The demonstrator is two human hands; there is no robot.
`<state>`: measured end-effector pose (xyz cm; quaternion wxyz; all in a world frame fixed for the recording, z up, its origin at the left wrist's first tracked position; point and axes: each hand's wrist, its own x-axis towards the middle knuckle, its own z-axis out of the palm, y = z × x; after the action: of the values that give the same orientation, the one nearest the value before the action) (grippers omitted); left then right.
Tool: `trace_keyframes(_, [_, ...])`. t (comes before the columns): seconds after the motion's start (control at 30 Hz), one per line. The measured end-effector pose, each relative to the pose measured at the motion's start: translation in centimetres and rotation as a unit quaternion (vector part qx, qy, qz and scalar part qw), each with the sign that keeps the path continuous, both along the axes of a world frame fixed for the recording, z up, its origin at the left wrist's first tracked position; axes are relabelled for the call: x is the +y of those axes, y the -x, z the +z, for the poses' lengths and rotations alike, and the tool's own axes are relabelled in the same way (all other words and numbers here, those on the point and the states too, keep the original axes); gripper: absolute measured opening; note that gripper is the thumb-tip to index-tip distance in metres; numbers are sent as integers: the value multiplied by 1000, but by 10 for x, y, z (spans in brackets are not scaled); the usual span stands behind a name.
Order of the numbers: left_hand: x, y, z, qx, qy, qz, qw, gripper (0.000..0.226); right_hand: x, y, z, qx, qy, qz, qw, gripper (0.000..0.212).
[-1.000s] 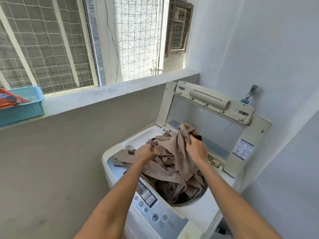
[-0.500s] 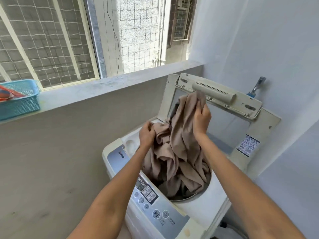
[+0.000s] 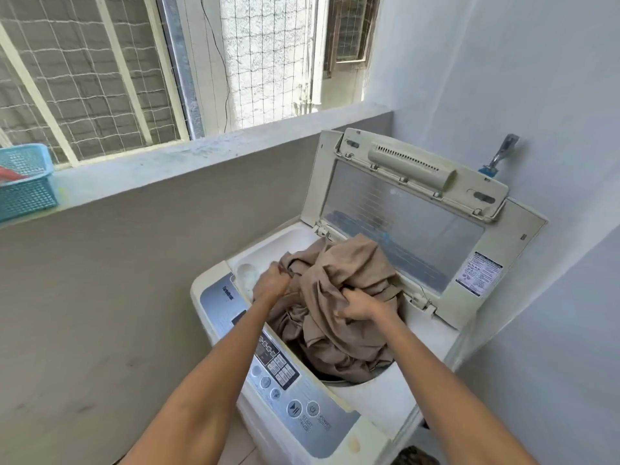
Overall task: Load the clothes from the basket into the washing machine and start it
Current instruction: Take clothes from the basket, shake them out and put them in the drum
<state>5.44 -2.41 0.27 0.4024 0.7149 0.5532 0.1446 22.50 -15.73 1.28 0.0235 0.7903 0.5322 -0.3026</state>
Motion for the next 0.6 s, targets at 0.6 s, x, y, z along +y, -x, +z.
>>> trace_keyframes(0.6, [32,-82,10,17,-149,-156,976,65,34,-20,4,-26,-105,-127,986,102])
